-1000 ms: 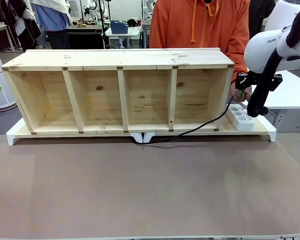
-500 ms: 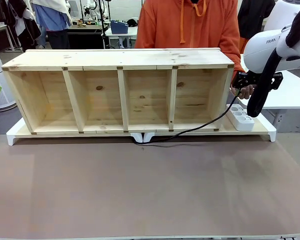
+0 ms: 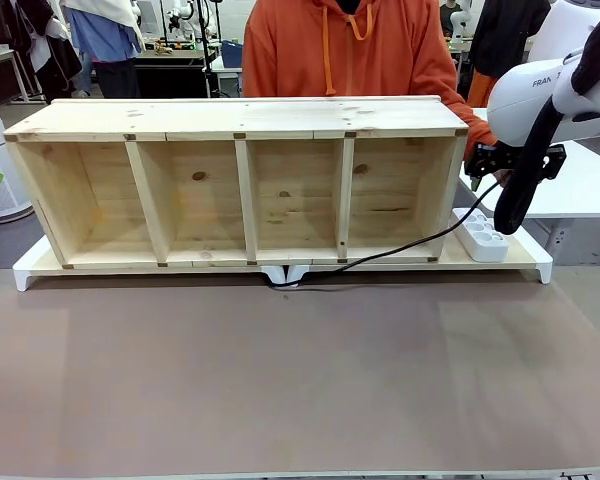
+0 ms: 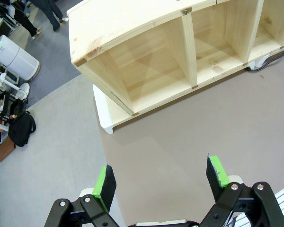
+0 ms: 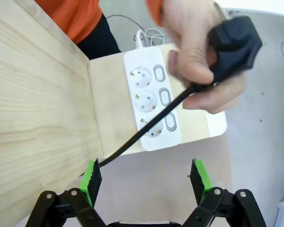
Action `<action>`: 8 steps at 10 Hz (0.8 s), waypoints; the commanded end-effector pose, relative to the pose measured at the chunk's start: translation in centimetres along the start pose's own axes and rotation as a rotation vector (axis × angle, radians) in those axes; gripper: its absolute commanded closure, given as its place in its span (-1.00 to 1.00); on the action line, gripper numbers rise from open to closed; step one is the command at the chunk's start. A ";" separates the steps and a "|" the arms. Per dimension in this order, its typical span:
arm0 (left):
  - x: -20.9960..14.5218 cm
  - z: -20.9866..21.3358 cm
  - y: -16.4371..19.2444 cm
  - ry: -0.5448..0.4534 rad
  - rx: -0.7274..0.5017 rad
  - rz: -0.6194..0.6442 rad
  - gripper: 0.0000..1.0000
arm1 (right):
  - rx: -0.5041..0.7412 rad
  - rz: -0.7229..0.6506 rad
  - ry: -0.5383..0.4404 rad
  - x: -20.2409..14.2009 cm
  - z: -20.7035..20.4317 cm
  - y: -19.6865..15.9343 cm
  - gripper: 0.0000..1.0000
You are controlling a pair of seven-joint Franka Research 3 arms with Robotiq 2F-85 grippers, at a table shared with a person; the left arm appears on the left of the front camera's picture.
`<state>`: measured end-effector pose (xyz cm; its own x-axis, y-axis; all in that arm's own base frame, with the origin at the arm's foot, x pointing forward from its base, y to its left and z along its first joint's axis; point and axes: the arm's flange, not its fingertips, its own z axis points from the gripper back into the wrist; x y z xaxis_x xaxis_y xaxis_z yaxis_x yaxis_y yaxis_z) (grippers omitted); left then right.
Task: Perform cable management.
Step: Release the Power Cable when the human grasps it.
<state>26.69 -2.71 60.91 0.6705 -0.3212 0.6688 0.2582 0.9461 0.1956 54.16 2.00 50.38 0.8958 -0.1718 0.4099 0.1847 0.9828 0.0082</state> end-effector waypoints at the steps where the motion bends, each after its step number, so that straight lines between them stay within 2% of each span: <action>1: 0.0 0.0 0.0 0.000 0.003 -0.001 -1.00 | -0.001 -0.004 0.003 0.0 0.0 0.0 -0.94; 8: 0.0 0.0 0.0 0.000 0.003 -0.001 -1.00 | -0.001 -0.004 0.003 0.0 0.0 0.0 -0.94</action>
<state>26.69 -2.71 60.91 0.6705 -0.3212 0.6688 0.2582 0.9461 0.1956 54.16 2.00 50.38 0.8958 -0.1719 0.4099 0.1848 0.9827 0.0082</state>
